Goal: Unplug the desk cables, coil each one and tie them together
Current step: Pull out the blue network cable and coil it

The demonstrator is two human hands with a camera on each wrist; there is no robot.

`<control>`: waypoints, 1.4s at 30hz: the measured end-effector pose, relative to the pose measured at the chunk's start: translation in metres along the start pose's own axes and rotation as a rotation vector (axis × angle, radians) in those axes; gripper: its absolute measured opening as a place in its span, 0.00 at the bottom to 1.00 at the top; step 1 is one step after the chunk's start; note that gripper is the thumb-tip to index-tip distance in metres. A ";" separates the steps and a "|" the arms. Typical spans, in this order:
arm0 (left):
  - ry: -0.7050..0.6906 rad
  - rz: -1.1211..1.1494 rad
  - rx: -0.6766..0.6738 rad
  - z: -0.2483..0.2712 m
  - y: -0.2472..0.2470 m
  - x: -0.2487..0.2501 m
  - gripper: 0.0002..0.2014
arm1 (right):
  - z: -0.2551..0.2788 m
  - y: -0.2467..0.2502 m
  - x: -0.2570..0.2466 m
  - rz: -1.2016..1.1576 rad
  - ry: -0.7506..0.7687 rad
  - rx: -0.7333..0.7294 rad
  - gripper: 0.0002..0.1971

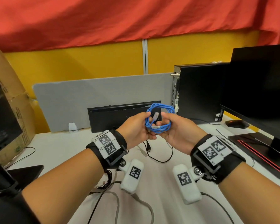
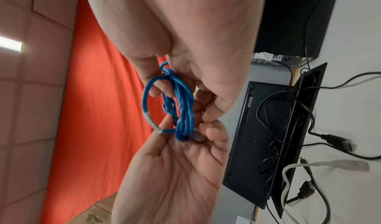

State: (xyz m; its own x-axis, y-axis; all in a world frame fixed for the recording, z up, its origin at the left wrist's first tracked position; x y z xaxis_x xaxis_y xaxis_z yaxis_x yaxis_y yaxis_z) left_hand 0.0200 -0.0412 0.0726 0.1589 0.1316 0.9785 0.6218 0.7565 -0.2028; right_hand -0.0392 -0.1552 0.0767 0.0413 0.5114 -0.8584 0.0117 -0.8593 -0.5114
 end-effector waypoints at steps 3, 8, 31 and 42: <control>-0.094 -0.229 0.112 -0.001 0.009 0.006 0.17 | 0.003 -0.005 -0.003 0.169 0.026 -0.059 0.11; -0.324 -0.635 0.319 0.005 0.023 0.020 0.08 | 0.003 -0.004 -0.003 0.400 0.013 -0.020 0.12; -0.122 -0.123 0.382 0.039 0.057 0.005 0.10 | -0.003 0.003 -0.005 1.197 0.382 0.420 0.07; -0.111 -0.025 0.429 0.056 0.062 -0.005 0.11 | -0.008 -0.034 0.032 0.197 0.260 0.186 0.07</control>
State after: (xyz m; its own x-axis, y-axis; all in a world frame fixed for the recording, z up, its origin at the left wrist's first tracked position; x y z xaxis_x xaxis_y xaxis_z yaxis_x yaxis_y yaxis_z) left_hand 0.0147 0.0409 0.0578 0.0505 0.1603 0.9858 0.2460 0.9546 -0.1678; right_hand -0.0307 -0.1098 0.0664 0.2774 0.2963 -0.9139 -0.2025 -0.9118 -0.3571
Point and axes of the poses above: each hand's wrist, its own z-axis away from the middle knuckle, its own y-axis out of the back of the hand, x = y × z, the point moved 5 cm from there along -z, towards the middle knuckle, and after that the axes turned 1 degree about y, right-handed, at the moved point
